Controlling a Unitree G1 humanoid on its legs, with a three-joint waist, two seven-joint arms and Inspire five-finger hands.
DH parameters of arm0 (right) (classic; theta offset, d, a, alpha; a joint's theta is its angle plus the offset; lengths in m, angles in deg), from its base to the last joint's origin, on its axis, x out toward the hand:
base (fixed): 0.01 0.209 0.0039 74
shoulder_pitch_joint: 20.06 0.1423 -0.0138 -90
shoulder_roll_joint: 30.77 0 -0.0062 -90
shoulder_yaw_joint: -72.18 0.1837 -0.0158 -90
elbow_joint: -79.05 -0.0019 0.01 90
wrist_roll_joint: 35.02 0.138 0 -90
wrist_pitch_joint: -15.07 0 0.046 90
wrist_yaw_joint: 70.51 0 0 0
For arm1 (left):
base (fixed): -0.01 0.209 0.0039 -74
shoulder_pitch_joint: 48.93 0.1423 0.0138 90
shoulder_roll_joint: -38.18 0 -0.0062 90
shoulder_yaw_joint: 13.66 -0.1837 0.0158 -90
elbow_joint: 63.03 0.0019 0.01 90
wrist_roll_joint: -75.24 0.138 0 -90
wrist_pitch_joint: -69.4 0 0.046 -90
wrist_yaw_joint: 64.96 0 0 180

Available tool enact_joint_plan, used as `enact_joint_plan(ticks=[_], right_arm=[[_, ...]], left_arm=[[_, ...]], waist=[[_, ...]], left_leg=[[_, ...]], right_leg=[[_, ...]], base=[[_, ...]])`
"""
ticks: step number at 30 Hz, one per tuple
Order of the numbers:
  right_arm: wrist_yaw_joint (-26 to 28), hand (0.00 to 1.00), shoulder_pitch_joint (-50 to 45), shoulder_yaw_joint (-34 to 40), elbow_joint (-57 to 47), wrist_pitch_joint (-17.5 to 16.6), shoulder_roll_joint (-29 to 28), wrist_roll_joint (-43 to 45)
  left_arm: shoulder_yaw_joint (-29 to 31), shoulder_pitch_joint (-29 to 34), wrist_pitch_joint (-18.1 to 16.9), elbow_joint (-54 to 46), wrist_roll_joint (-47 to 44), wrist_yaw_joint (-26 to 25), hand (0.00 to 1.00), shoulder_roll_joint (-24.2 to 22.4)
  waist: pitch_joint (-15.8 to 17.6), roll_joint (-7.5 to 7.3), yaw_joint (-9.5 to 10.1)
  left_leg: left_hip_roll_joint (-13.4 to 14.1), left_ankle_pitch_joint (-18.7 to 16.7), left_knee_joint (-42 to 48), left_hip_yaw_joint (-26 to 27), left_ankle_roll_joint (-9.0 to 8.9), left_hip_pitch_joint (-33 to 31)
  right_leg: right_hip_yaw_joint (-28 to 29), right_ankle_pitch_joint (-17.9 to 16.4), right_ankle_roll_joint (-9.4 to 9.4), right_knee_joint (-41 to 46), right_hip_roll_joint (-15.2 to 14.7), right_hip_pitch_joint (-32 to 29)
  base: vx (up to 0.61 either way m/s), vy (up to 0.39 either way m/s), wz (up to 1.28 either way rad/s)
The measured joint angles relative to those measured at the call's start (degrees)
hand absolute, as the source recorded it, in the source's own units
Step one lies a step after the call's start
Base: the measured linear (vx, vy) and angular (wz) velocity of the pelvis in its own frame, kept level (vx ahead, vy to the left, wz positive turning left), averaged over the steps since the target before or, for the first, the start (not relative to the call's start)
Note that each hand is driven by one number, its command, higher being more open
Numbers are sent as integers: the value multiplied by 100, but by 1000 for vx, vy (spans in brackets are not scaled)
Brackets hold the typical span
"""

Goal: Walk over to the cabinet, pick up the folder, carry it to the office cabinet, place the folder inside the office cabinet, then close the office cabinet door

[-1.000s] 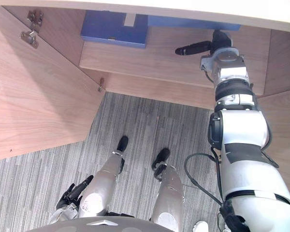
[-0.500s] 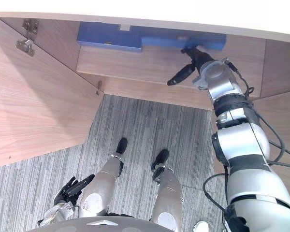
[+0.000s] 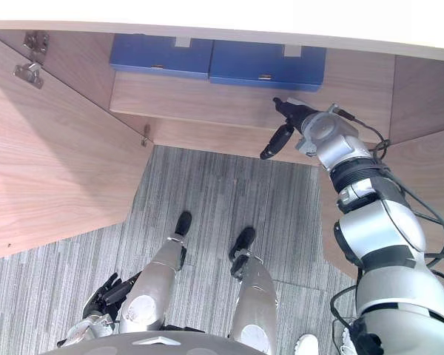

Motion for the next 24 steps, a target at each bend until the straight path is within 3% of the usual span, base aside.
enact_joint_plan(ticks=[11,13,17,20,24], right_arm=[[137,100,-6,-547,-331,-90,26,-8],[102,100,-113,-496,-396,-104,-32,-7],[-43,100,-632,19,-489,-199,-439,1],[-207,100,-1343,600,-470,-219,-952,61],[-607,100,-2163,1296,-416,-329,-1682,274]], left_arm=[[-106,-17,0,-7,2,-34,100,34],[-90,-23,-1,18,2,-92,100,34],[30,-51,0,190,12,-140,100,35],[134,-112,5,454,216,-228,100,65],[133,-44,6,887,593,-301,100,261]], waist=[[18,-46,-8],[14,-51,7],[-31,-116,9],[-309,-291,-25],[-796,-468,-70]], left_leg=[[89,-55,36,69,25,242],[191,-275,347,70,22,400],[369,-677,901,79,26,694],[413,-786,920,164,28,974],[394,-789,574,543,43,1534]], right_leg=[[38,142,0,-254,128,328],[43,141,1,-308,258,635],[166,111,-32,-318,485,1088],[287,149,7,-558,594,1392],[794,616,89,-1277,718,1801]], base=[[7,12,-5],[12,18,-14],[-10,34,-27],[-30,18,-20],[-18,29,-51]])
